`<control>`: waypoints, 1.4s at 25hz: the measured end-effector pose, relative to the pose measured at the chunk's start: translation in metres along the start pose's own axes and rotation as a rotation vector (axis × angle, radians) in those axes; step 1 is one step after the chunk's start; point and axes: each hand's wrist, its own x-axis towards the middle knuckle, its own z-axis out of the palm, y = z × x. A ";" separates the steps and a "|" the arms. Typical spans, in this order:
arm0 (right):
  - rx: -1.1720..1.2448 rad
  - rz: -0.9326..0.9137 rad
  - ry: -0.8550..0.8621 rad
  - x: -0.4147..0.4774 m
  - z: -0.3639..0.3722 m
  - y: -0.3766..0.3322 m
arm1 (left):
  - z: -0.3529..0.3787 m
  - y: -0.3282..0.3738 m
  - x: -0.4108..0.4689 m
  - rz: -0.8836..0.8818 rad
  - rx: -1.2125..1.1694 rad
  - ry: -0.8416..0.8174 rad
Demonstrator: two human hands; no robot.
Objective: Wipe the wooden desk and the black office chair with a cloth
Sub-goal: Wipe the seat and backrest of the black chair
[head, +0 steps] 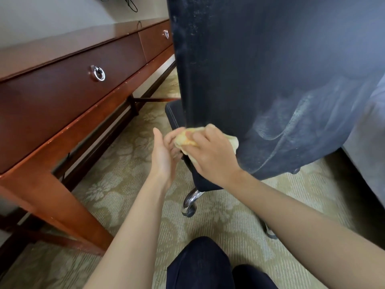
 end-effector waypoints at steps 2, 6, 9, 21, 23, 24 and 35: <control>0.003 -0.027 -0.046 -0.020 0.012 -0.005 | -0.003 -0.006 -0.008 -0.034 0.082 0.047; 0.050 -0.087 -0.144 -0.060 0.022 -0.009 | -0.003 -0.012 -0.022 -0.036 0.245 0.075; 0.107 -0.025 -0.268 -0.088 0.018 -0.008 | 0.006 -0.024 -0.035 0.087 0.368 0.161; 0.163 0.580 0.328 -0.021 -0.051 0.077 | 0.038 0.000 -0.036 0.956 1.755 0.127; 0.171 0.651 0.473 0.007 -0.062 0.091 | 0.041 0.004 -0.030 0.943 1.768 0.146; 0.182 0.686 0.532 0.017 -0.064 0.094 | 0.043 0.003 -0.029 0.940 1.761 0.145; 0.256 -0.003 -0.051 -0.113 0.027 0.035 | 0.043 0.000 -0.021 0.859 1.698 0.217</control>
